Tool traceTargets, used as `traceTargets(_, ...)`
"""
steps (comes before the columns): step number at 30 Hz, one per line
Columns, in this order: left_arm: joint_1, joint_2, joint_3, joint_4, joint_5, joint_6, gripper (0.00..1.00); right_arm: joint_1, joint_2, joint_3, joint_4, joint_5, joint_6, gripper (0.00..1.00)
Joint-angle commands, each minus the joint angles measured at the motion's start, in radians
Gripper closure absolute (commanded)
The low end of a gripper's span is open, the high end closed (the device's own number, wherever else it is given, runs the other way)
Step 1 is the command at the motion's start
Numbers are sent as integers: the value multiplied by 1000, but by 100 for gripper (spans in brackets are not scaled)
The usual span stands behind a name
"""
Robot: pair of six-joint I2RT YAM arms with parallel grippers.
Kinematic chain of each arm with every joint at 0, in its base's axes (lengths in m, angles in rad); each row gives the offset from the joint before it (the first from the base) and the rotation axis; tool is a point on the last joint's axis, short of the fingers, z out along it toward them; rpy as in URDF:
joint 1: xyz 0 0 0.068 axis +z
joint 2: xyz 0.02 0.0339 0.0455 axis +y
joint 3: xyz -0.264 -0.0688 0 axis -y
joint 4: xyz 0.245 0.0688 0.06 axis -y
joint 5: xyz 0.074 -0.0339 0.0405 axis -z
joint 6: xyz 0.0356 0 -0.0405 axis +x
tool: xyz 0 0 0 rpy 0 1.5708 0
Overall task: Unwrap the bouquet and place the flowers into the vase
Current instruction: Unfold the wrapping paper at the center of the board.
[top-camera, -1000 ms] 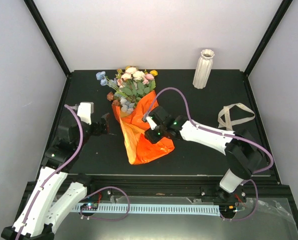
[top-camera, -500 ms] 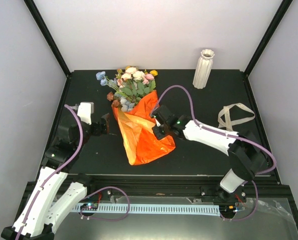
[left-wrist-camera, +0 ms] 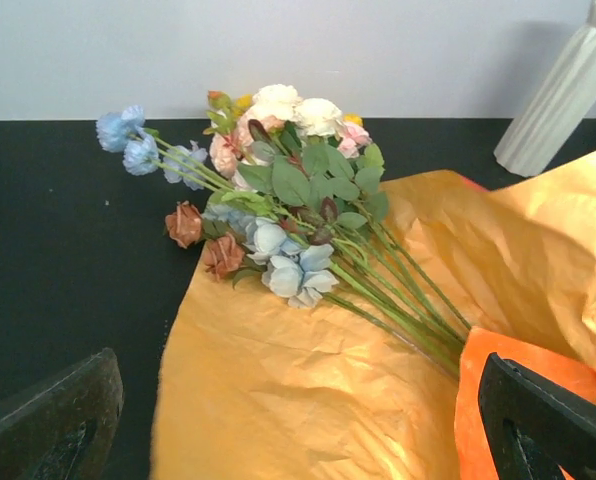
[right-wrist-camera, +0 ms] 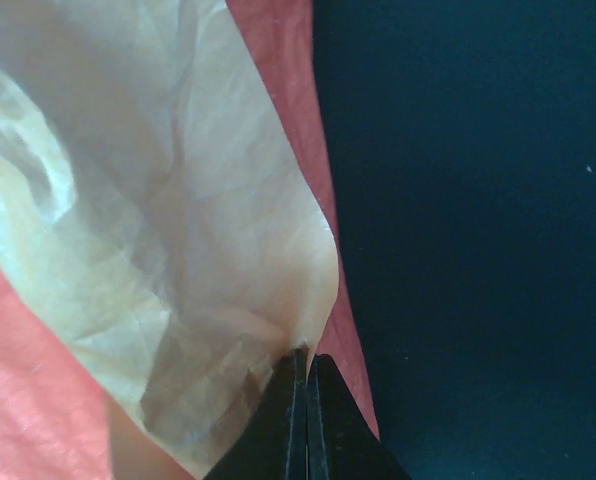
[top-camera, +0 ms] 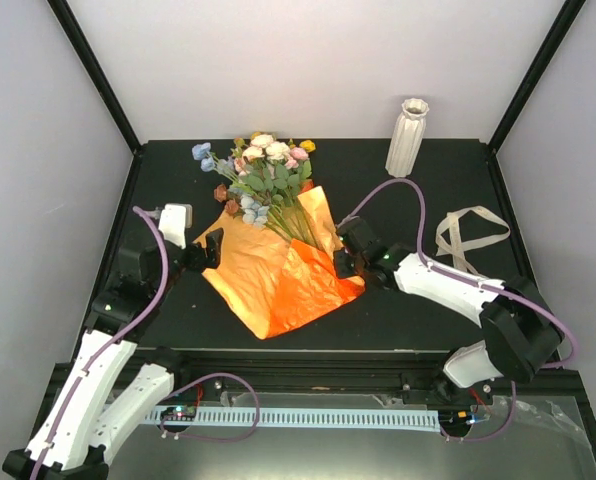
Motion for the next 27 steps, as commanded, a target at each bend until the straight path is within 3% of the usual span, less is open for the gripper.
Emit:
traceTargets(1,3,16,5,48,111,-28,1,-37,-20,-21,76,22,113,99)
traceTargets(12,4,140,-59,208,432,-249,1,-160,-95,-115,88,11,202,99)
traceTargets(18,4,274,-105,178,451,-341,1,-188,-129,-168,130,19,250,99)
traceTargets(27,4,399,-270,308,455,-463,1,-241,-44,-185,127,13,329,99)
